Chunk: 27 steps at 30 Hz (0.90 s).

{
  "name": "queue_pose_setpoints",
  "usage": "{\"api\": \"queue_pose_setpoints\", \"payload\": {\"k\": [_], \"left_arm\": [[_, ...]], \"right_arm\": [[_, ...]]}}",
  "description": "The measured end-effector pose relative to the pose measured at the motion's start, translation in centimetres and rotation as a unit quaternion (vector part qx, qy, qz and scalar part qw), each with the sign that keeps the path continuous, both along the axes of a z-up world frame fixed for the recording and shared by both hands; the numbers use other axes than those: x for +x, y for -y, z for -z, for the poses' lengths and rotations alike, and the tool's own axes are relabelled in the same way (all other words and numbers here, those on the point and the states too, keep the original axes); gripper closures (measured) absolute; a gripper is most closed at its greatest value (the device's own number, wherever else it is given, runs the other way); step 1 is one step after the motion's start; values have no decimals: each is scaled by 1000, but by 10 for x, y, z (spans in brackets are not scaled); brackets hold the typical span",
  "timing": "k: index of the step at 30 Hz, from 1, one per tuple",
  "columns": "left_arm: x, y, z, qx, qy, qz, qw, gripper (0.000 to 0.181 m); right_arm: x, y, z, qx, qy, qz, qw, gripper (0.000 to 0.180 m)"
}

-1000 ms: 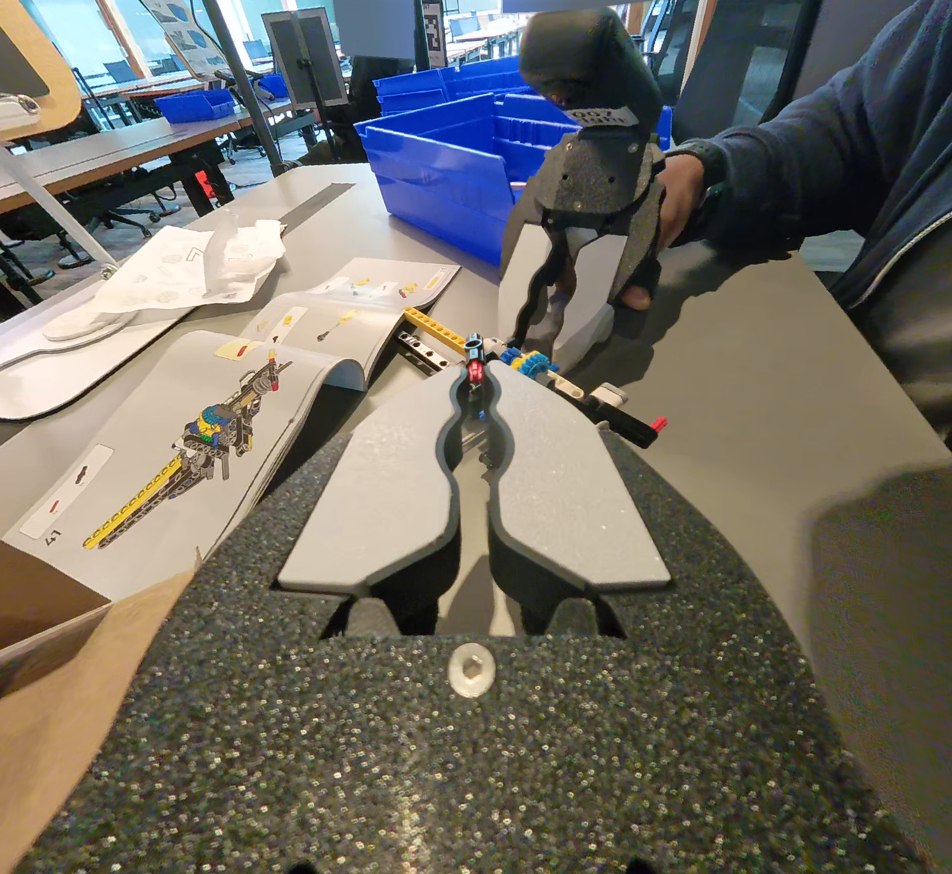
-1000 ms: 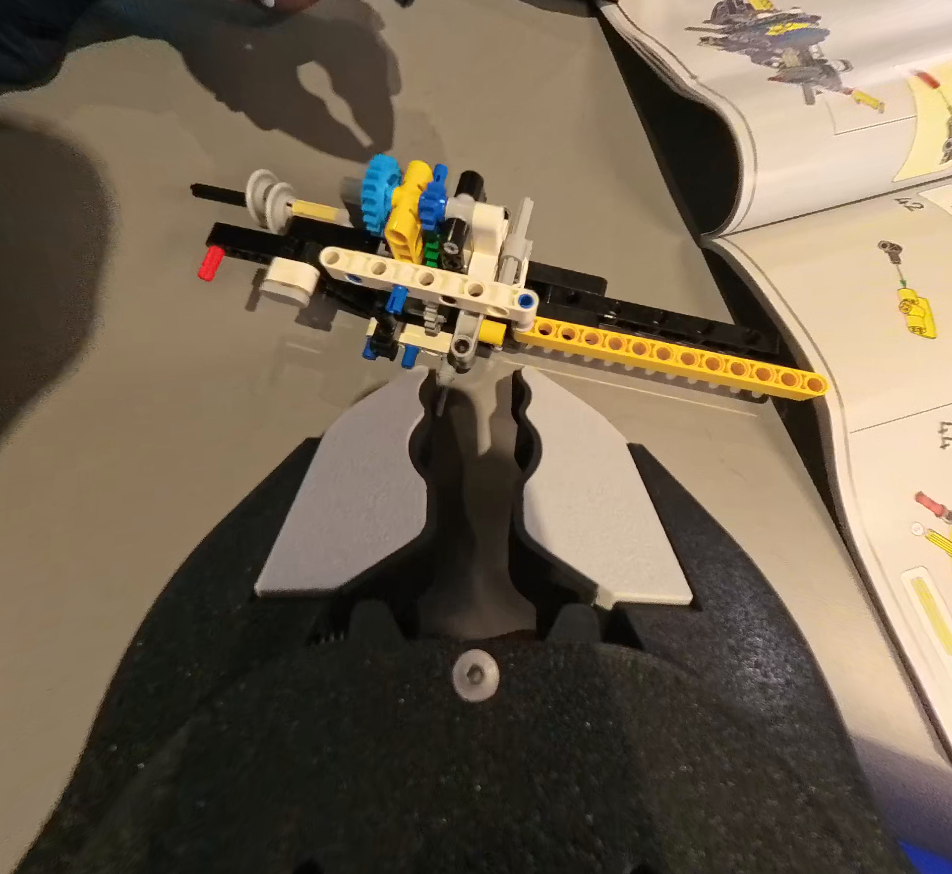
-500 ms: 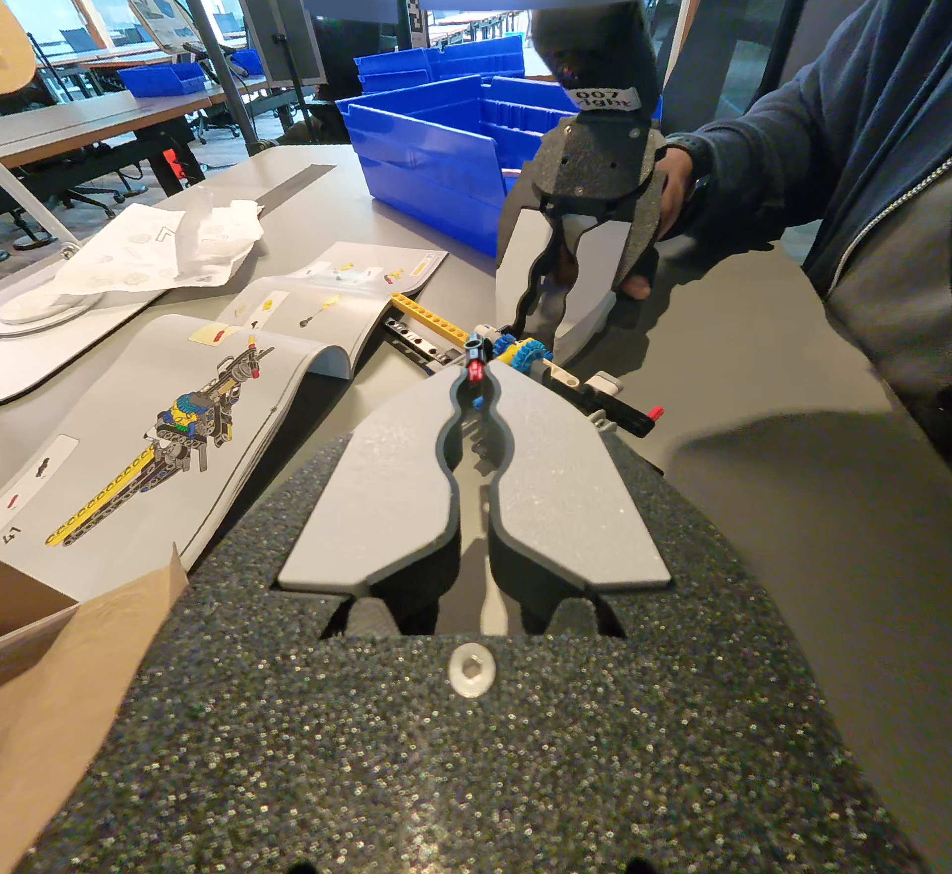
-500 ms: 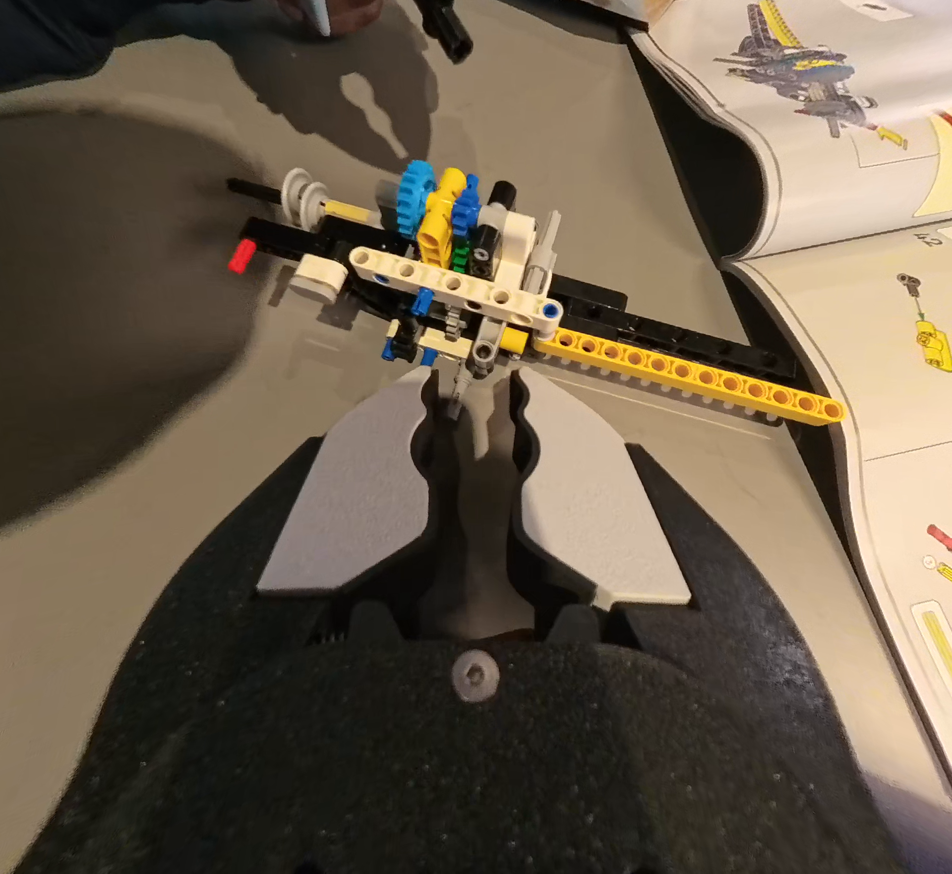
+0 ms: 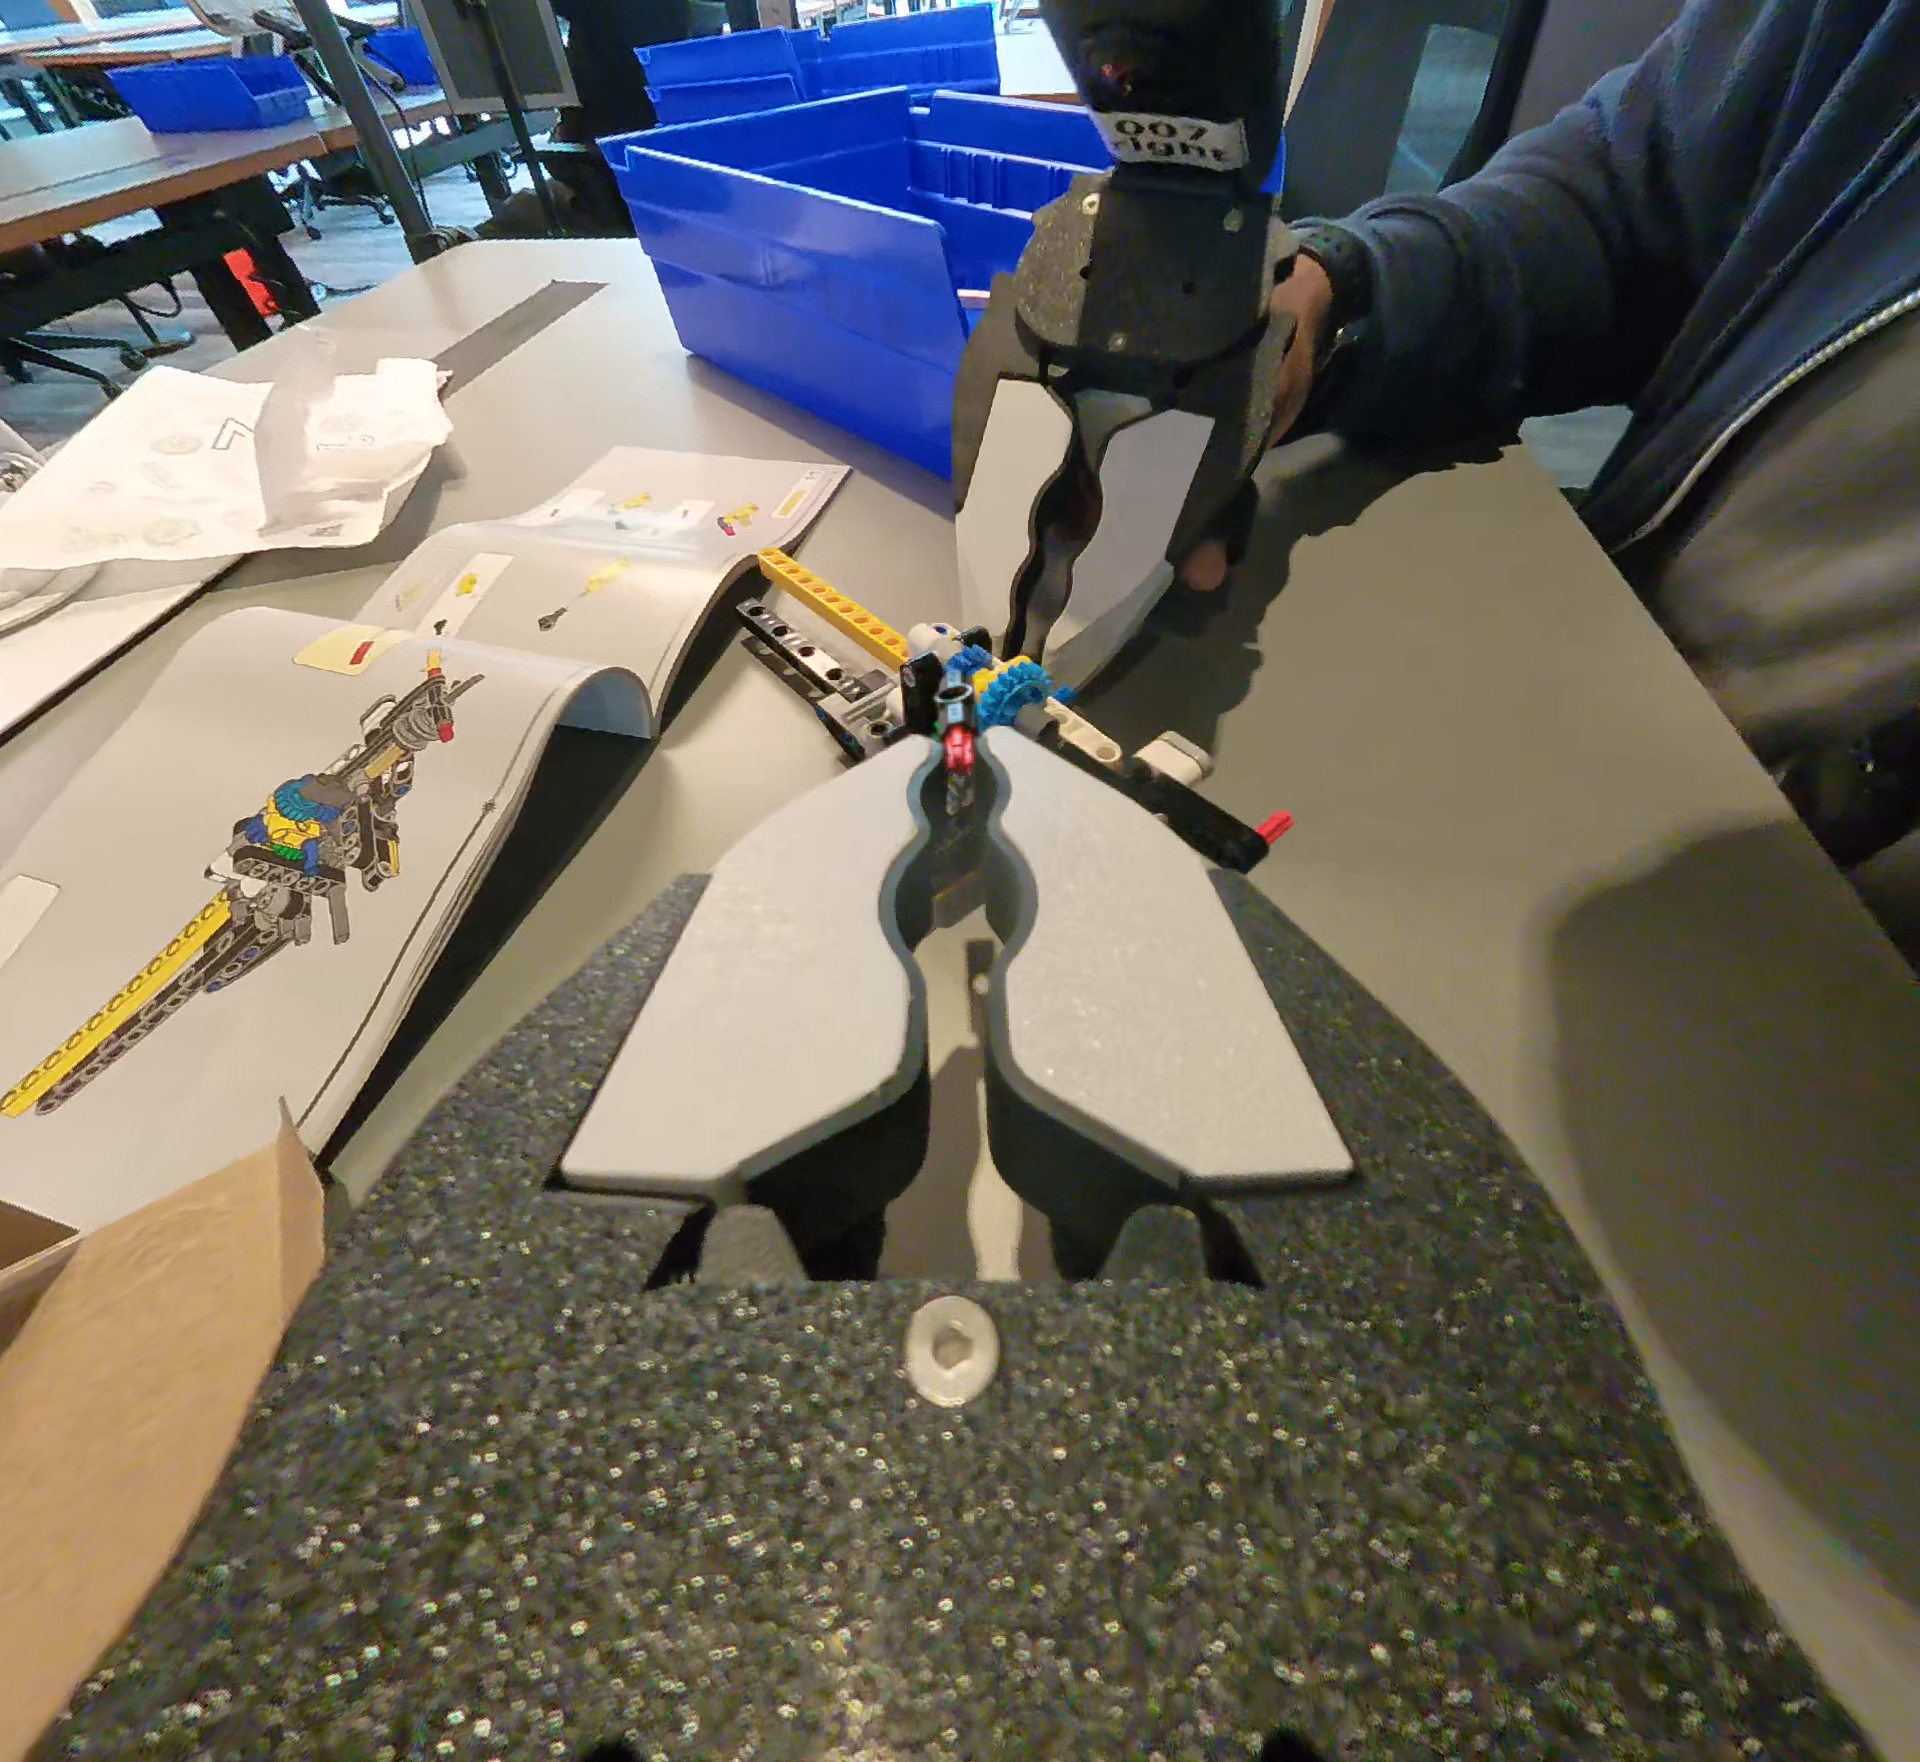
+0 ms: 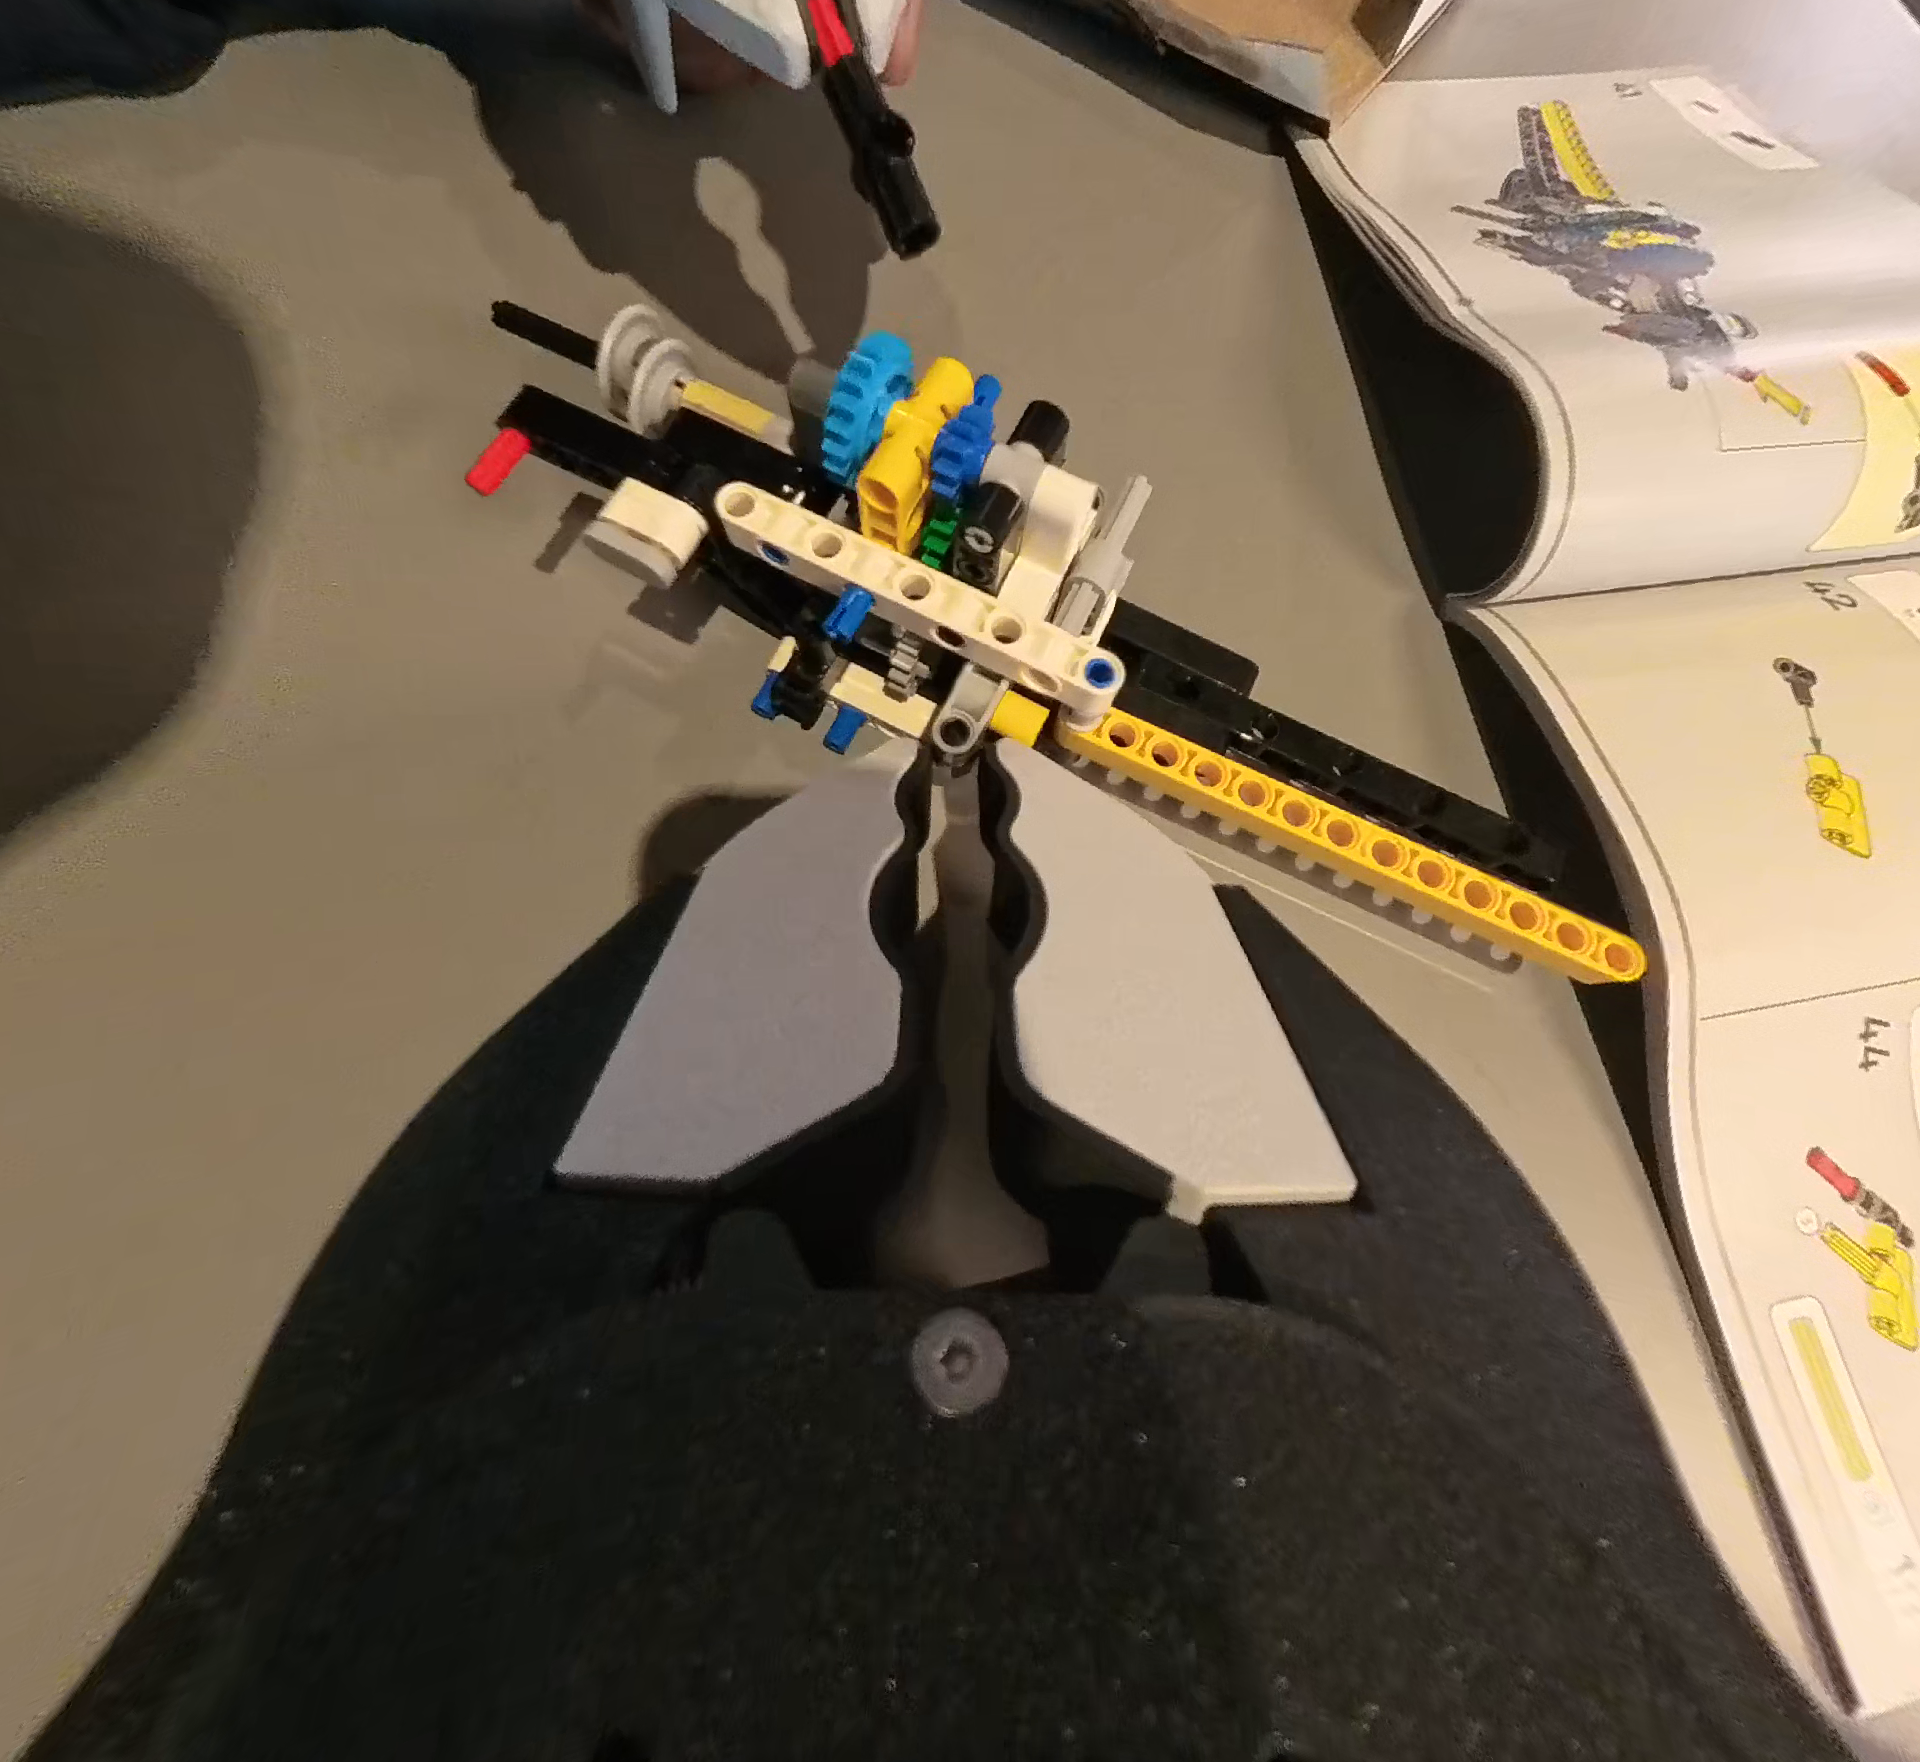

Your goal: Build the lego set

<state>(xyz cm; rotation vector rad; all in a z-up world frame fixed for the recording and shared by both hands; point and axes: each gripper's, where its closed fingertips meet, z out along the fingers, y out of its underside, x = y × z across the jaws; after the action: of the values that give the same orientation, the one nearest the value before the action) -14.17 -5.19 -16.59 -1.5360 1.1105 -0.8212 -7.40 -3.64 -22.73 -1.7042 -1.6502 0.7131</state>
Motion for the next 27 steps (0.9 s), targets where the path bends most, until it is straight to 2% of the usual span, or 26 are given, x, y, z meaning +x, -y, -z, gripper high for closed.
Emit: {"api": "queue_pose_setpoints", "payload": {"k": [13, 27], "left_arm": [[1, 8, 2, 5, -10, 4, 1000, 176], [6, 38, 1, 11, -7, 27, 1000, 177]], "right_arm": [[1, 9, 0, 37, 1, -44, 998, 172], [12, 39, 0, 66, -10, -192, 979, 172]]}}
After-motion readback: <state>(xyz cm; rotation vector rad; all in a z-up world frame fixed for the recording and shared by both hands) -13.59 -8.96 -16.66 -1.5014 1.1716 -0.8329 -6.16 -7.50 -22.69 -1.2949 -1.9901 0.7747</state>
